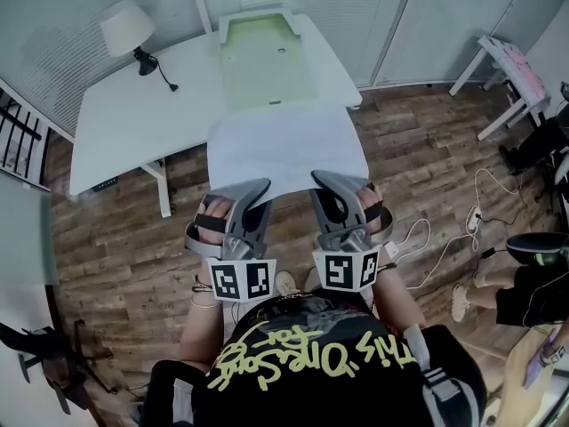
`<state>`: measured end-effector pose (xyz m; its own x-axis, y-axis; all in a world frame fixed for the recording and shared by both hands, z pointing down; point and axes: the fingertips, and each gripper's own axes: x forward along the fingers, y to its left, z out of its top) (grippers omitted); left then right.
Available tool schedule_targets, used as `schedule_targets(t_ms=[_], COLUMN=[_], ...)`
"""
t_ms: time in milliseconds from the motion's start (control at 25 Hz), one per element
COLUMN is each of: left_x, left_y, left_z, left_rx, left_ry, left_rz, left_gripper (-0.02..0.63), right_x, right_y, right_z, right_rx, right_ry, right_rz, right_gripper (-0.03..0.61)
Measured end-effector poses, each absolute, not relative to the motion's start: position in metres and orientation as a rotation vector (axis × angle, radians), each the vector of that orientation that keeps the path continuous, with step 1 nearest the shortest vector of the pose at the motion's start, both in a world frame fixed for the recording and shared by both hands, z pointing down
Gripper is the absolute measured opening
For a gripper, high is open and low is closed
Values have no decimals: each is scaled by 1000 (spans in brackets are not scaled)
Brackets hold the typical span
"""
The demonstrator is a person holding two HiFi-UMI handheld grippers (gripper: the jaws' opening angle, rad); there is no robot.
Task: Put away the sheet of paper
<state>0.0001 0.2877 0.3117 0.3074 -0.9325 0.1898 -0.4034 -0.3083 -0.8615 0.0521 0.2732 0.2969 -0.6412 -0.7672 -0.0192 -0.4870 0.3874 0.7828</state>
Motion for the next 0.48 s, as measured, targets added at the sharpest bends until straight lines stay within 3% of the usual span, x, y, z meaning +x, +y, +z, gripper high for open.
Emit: schedule_targets(t_ms=[480], left_x=[-1], left_y=[292], left_z=[318], left_rx=[-1892], left_ry=[1157], left_rz=[-924], left_gripper=[8], right_x=[52], right_y=[280], right_z=[303], right_rx=[1117], right_ry=[-2278], right_rz=[-1087], right_gripper=[9])
